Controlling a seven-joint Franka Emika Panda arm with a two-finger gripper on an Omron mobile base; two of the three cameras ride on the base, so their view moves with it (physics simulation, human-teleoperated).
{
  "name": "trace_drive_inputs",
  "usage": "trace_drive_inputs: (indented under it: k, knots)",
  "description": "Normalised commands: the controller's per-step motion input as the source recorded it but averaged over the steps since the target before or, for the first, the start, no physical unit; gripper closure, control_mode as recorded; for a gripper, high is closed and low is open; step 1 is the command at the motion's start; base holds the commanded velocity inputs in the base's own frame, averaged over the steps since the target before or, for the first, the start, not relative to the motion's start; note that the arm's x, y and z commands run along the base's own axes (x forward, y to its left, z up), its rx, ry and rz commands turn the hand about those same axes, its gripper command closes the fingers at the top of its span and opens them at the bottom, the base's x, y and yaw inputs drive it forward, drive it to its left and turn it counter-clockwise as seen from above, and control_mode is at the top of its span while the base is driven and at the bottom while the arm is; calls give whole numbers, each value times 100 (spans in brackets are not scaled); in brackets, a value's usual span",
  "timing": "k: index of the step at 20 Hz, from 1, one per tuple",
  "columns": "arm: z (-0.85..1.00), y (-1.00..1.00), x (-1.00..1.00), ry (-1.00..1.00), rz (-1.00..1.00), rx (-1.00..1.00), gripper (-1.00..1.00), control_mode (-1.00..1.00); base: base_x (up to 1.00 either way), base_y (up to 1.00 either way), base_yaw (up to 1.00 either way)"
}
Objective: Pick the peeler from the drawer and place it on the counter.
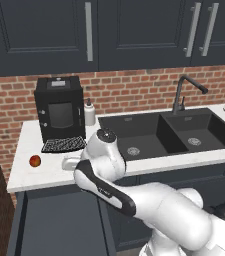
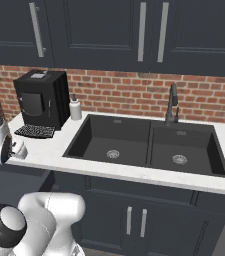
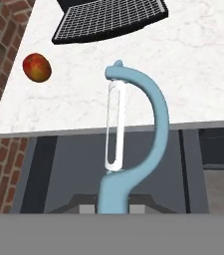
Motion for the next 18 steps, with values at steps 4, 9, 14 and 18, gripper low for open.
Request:
trace_drive_inputs:
  k: [4, 9, 14, 18]
  knots:
    - [0, -40, 85, 0, -3, 2, 100, -100, 0, 0, 0]
    - [0, -18, 68, 9, -4, 0, 100, -100, 0, 0, 0]
    - [-8, -12, 58, 9, -1, 0, 100, -100, 0, 0, 0]
    - [-28, -8, 35, 3, 0, 0, 100, -100, 0, 0, 0]
